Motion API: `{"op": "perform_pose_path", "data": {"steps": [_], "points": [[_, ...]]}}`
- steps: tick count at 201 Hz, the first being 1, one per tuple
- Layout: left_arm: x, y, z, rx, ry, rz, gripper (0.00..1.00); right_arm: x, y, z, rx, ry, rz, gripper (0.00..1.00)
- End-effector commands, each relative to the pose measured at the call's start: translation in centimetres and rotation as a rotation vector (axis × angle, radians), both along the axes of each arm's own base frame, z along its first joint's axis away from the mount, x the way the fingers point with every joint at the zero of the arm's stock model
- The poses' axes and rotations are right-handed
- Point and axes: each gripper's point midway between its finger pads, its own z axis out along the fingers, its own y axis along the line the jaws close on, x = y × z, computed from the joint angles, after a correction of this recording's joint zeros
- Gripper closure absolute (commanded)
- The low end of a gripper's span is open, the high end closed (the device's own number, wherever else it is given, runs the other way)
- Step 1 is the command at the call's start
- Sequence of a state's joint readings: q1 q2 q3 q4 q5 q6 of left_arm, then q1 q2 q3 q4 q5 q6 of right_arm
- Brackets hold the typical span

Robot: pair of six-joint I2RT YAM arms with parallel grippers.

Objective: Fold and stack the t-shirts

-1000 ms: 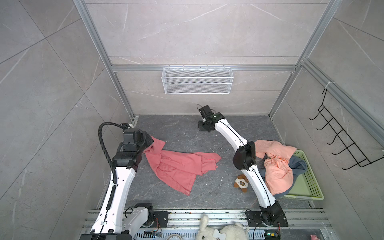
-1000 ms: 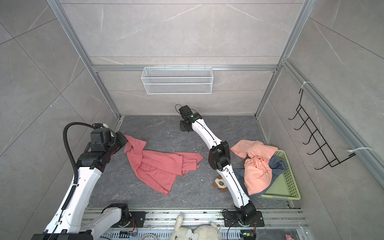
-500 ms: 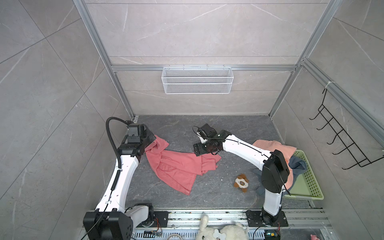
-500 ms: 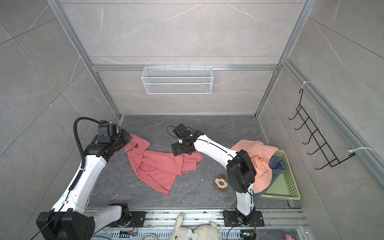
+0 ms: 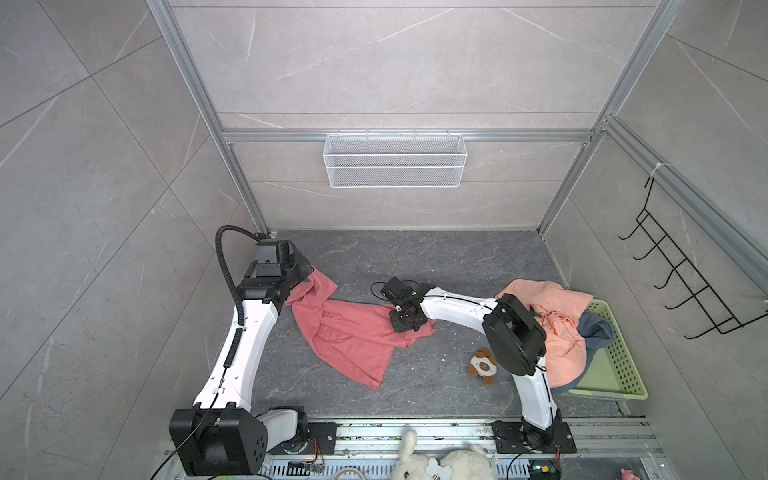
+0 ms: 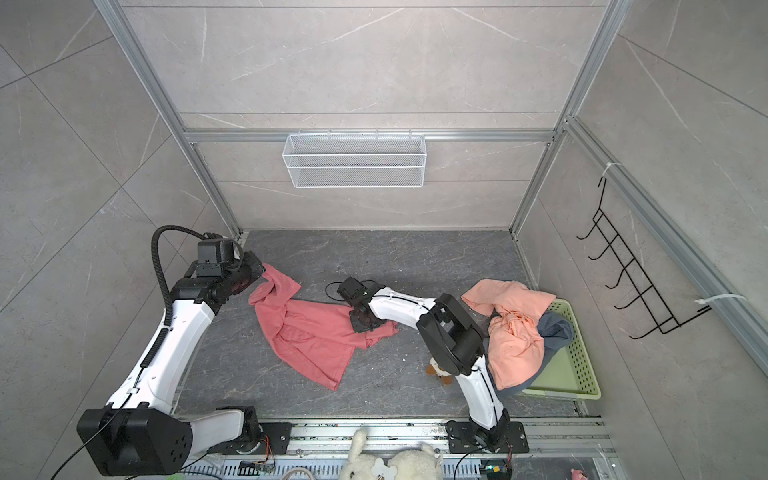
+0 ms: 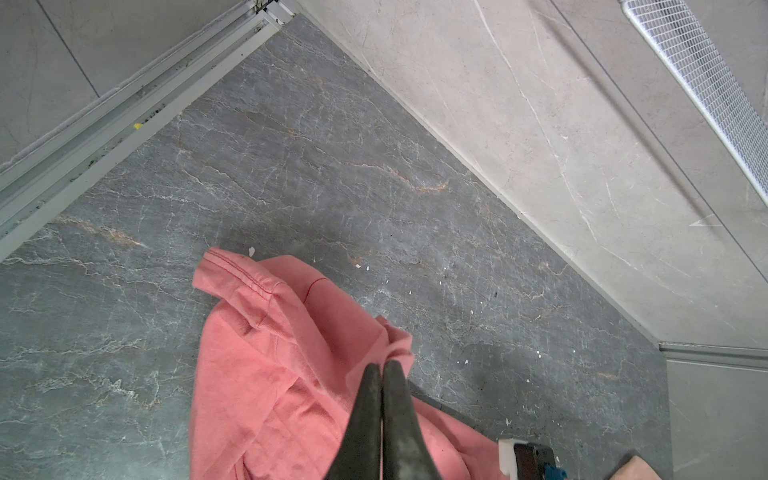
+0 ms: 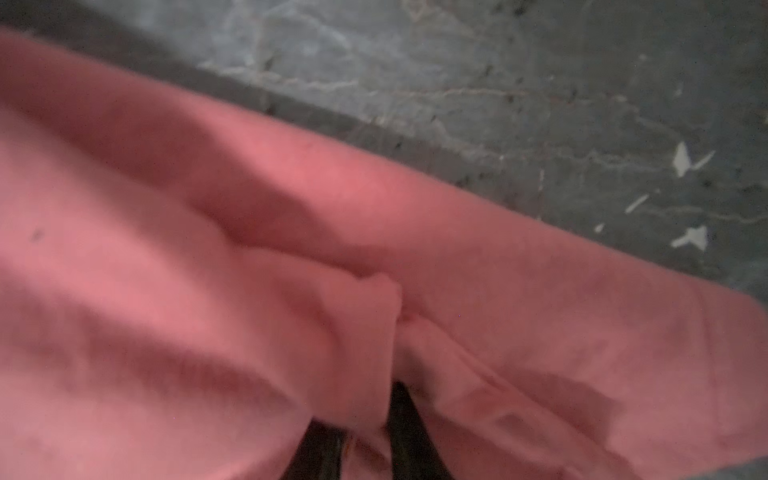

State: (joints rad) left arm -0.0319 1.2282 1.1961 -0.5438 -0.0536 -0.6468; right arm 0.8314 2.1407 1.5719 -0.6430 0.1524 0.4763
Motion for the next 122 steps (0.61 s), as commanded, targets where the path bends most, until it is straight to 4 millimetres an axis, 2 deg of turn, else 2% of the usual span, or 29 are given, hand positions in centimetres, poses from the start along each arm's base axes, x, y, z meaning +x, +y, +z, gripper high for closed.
{"op": "perform_pose_path", "data": {"steps": [1, 31, 60, 72, 76, 100, 122], "points": [[-1.5, 1.1, 1.9, 0.057, -0.044, 0.023, 1.00, 3.3, -0.9, -1.9, -0.087, -0.066, -0.081, 0.83], [-3.6, 1.4, 1.4, 0.046, -0.036, 0.049, 1.00, 7.1, -0.9, -3.7, -0.090, -0.057, -0.131, 0.87], [-5.0, 0.6, -0.2, -0.041, -0.010, 0.059, 1.00, 12.5, -2.3, -3.9, -0.057, -0.066, -0.185, 0.87], [-5.6, 0.2, -1.2, -0.090, 0.007, 0.072, 1.00, 14.7, -2.2, -3.0, -0.004, -0.074, -0.187, 0.87], [-5.8, 0.2, -1.5, -0.105, 0.012, 0.078, 1.00, 14.9, -2.3, -3.7, 0.004, -0.037, -0.184, 0.87], [-6.7, -0.2, -2.8, -0.165, 0.018, 0.107, 1.00, 18.8, -2.0, -1.1, 0.007, -0.142, -0.127, 0.86], [-7.0, -0.5, -3.6, -0.187, 0.034, 0.102, 1.00, 20.9, -1.9, 3.5, 0.055, -0.191, -0.122, 0.79]]}}
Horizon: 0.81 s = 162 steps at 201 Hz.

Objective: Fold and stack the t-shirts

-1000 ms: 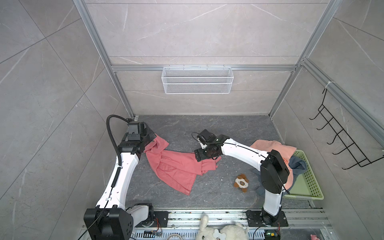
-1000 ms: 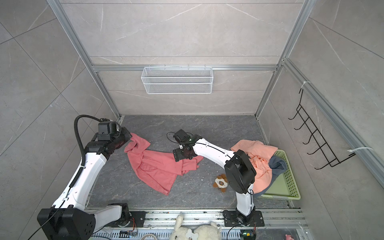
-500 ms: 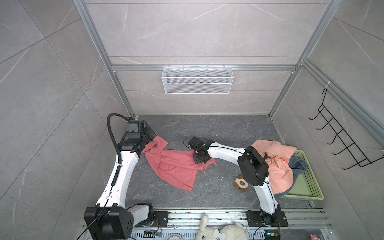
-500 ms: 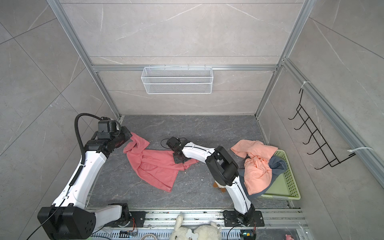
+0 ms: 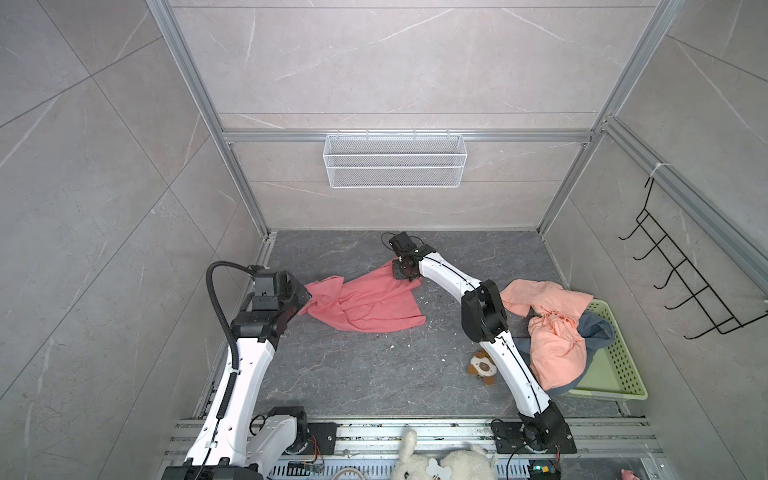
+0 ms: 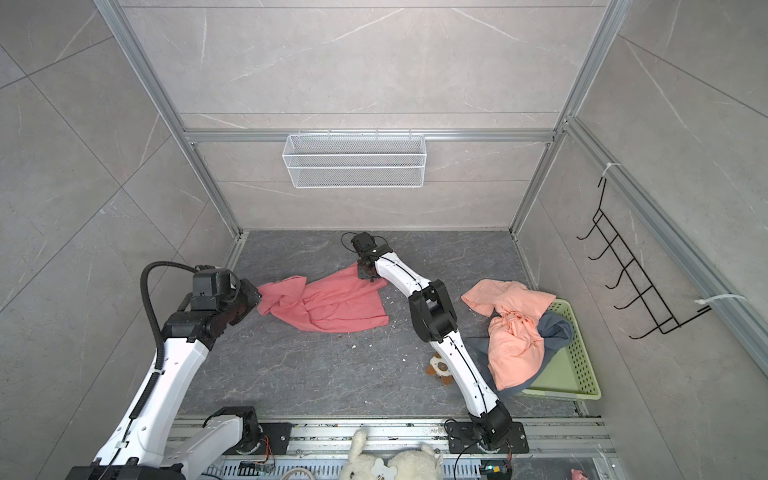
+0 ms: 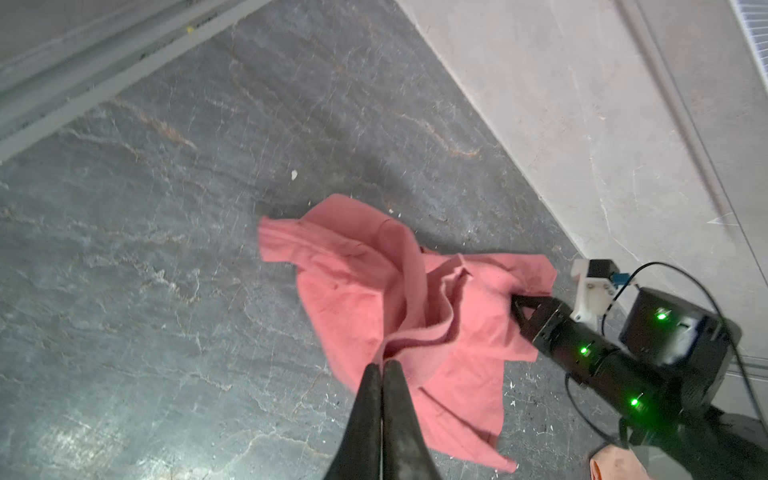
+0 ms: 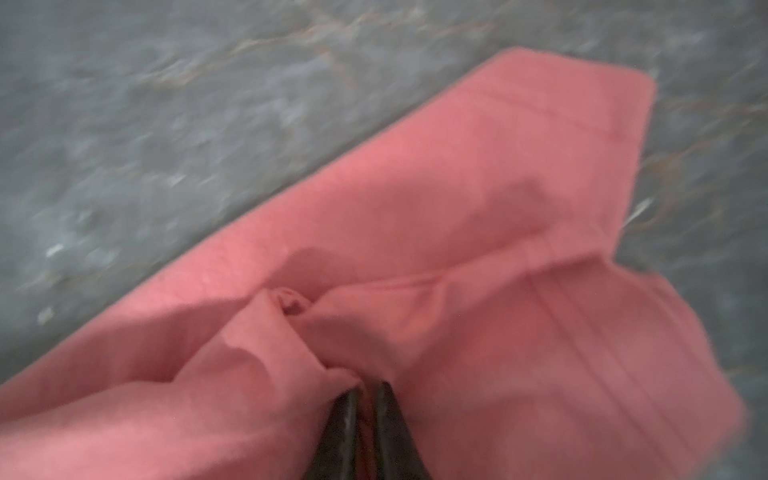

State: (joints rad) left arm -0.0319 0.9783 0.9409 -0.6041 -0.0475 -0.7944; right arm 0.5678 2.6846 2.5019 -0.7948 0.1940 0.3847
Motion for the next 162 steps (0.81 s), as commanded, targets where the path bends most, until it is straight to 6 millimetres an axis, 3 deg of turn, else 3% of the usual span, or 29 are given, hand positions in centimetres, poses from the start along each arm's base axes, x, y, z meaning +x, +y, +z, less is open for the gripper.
{"op": "perform_pose_path", "data": {"steps": [1, 7, 20, 24, 49, 71, 104, 131, 162], "points": [[-0.1, -0.6, 0.7, -0.071, -0.033, 0.014, 1.00, -0.3, 0.0, 2.2, -0.034, 0.024, 0.071, 0.79], [0.0, -0.7, 0.5, -0.073, -0.026, 0.013, 1.00, -0.2, -0.1, 3.2, -0.027, 0.014, 0.067, 0.72], [0.4, -0.9, 0.2, -0.079, -0.012, 0.004, 1.00, -0.7, -0.8, 5.3, -0.037, 0.007, 0.053, 0.42], [0.5, -1.0, 0.1, -0.081, -0.010, 0.000, 1.00, -0.9, -1.2, 5.9, -0.045, 0.009, 0.042, 0.38], [1.6, -1.4, -0.3, -0.091, 0.002, -0.023, 1.00, -3.5, -4.3, 8.7, -0.113, 0.060, -0.073, 0.34], [2.3, -1.5, -0.6, -0.081, 0.016, -0.033, 1.00, -6.8, -5.1, 10.2, -0.074, 0.145, -0.116, 0.34], [3.3, -1.5, -0.4, -0.064, 0.018, -0.049, 1.00, -11.9, -4.8, 9.1, 0.141, 0.241, -0.164, 0.32], [4.1, -1.8, -0.4, -0.066, 0.017, -0.069, 1.00, -15.9, -5.2, 6.8, 0.286, 0.332, -0.260, 0.33], [5.3, -2.3, -0.4, -0.063, 0.026, -0.105, 1.00, -17.7, -5.2, 3.6, 0.378, 0.391, -0.367, 0.34]]}}
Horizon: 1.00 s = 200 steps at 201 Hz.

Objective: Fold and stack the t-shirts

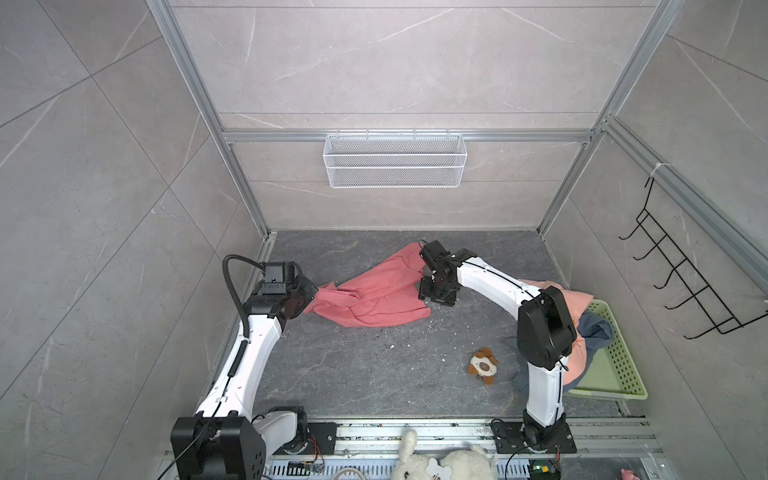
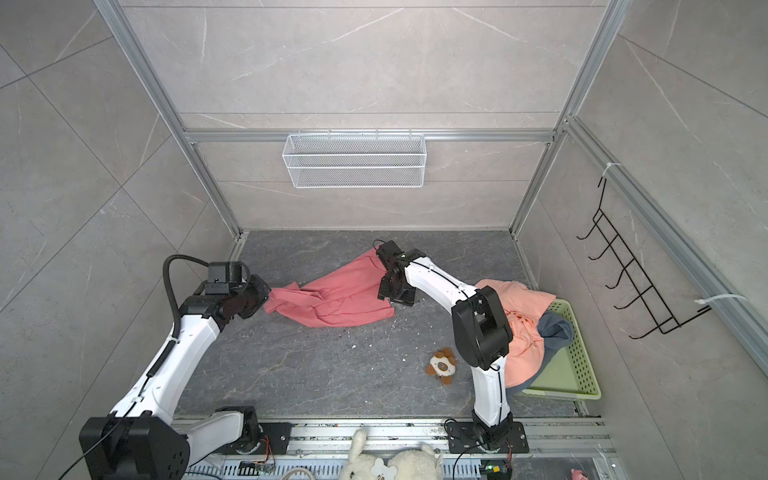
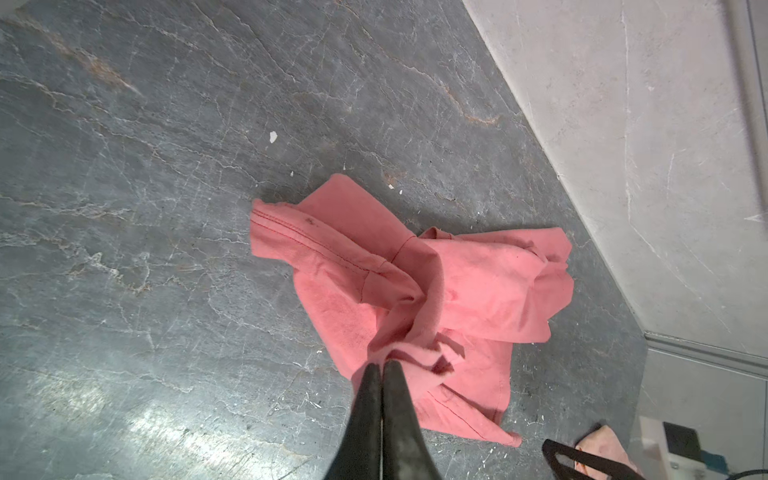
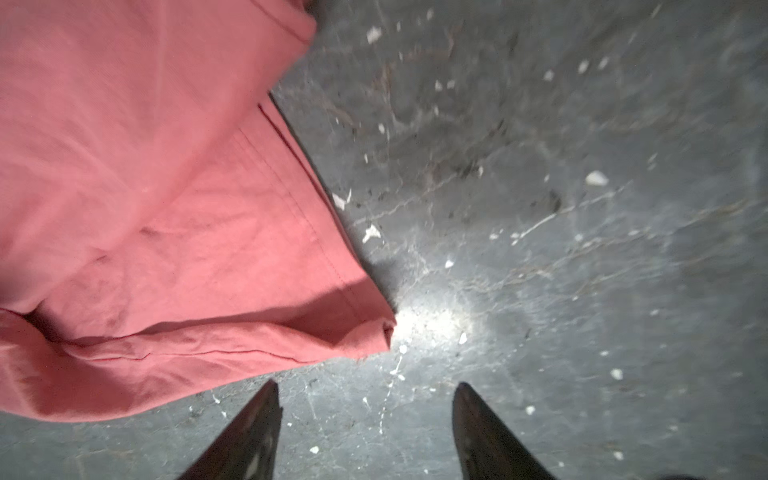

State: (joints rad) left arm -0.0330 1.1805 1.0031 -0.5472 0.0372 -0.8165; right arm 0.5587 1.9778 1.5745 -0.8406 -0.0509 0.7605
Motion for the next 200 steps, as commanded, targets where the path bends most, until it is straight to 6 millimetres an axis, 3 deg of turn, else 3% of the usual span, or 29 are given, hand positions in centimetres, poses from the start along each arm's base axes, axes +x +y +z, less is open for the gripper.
{"op": "perform_pose_path", "data": {"steps": [1, 56, 85, 124, 142, 155, 169, 200], "points": [[1.7, -0.7, 2.0, 0.006, -0.062, -0.058, 1.00, 0.7, 2.0, -0.9, 0.167, -0.011, -0.145, 0.34], [2.5, -1.1, 2.1, -0.007, -0.060, -0.084, 1.00, 1.3, 2.3, -3.7, 0.198, 0.011, -0.278, 0.34], [2.1, -1.0, 2.3, 0.004, -0.061, -0.085, 1.00, 0.7, 1.9, -4.7, 0.163, 0.053, -0.304, 0.55], [1.9, -0.7, 2.5, 0.021, -0.063, -0.080, 1.00, -0.5, 1.8, -5.6, 0.129, 0.101, -0.298, 0.57], [2.0, -0.7, 2.5, 0.021, -0.062, -0.080, 1.00, -0.8, 2.1, -5.9, 0.137, 0.110, -0.291, 0.76], [2.0, -0.6, 2.7, 0.027, -0.068, -0.078, 1.00, -0.6, 2.1, -5.3, 0.137, 0.088, -0.287, 0.88], [2.1, -0.4, 3.3, 0.047, -0.080, -0.076, 1.00, -0.1, 1.4, -4.1, 0.120, 0.038, -0.289, 0.94], [2.9, 0.5, 7.1, 0.099, -0.172, -0.068, 1.00, 2.6, -3.2, 1.9, 0.067, -0.145, -0.344, 0.96]]}}
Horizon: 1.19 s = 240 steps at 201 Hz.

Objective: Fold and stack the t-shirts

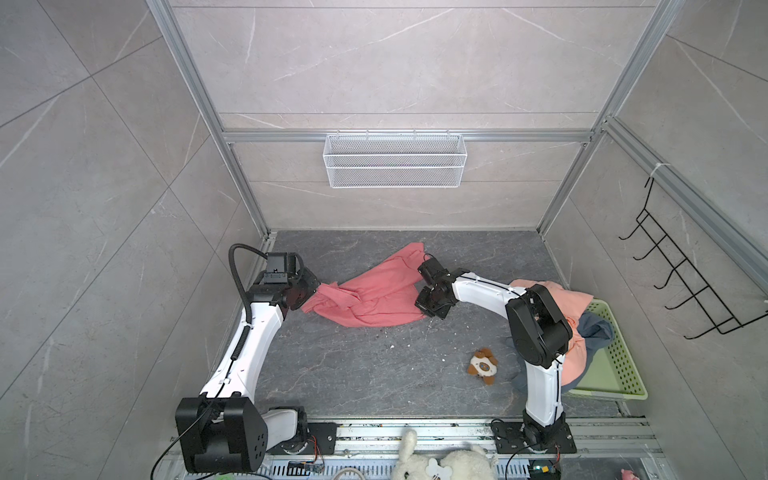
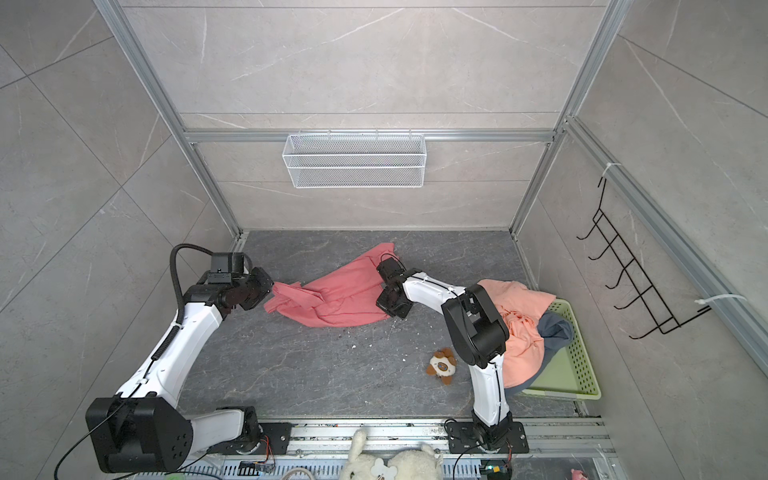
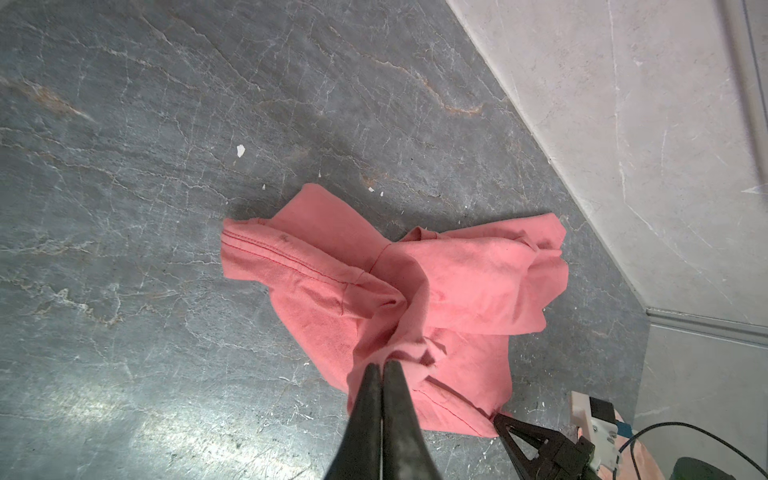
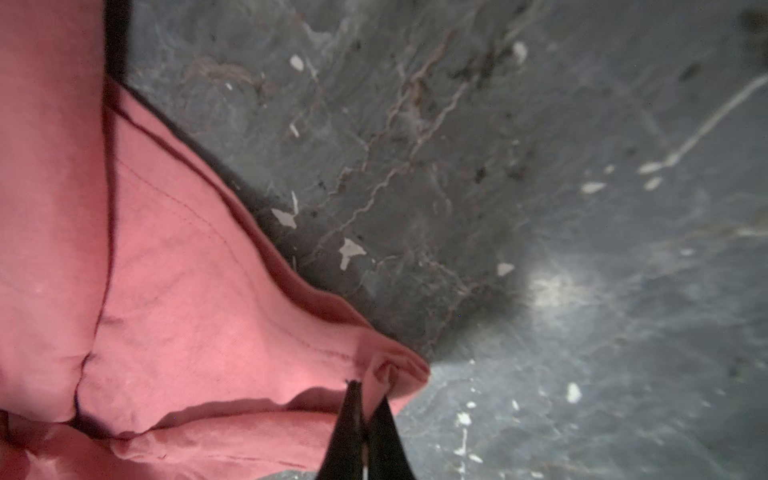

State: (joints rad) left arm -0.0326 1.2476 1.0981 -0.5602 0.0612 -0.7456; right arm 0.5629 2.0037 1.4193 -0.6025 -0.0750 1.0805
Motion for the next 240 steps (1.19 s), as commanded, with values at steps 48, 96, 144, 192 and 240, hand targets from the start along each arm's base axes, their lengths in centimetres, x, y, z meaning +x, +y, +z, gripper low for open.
{"op": "perform_pose_path", "data": {"steps": [48, 96, 144, 192, 240], "points": [[4.5, -0.1, 12.8, 0.026, -0.334, -0.053, 1.00, 6.3, -12.2, 18.3, -0.164, -0.453, -0.153, 1.00], [2.3, 2.0, 16.1, 0.162, -0.386, -0.001, 1.00, 4.5, -16.4, 26.8, -0.264, -0.646, -0.187, 0.99], [-0.5, 3.5, 18.4, 0.244, -0.448, 0.055, 1.00, 3.9, -17.9, 32.1, -0.286, -0.776, -0.205, 0.98], [0.6, 3.7, 19.9, 0.264, -0.516, 0.063, 1.00, 7.4, -16.9, 36.4, -0.285, -0.878, -0.133, 0.98], [8.6, 2.0, 21.5, 0.237, -0.601, -0.016, 1.00, 15.1, -14.8, 38.8, -0.205, -0.959, -0.088, 0.98]]}}
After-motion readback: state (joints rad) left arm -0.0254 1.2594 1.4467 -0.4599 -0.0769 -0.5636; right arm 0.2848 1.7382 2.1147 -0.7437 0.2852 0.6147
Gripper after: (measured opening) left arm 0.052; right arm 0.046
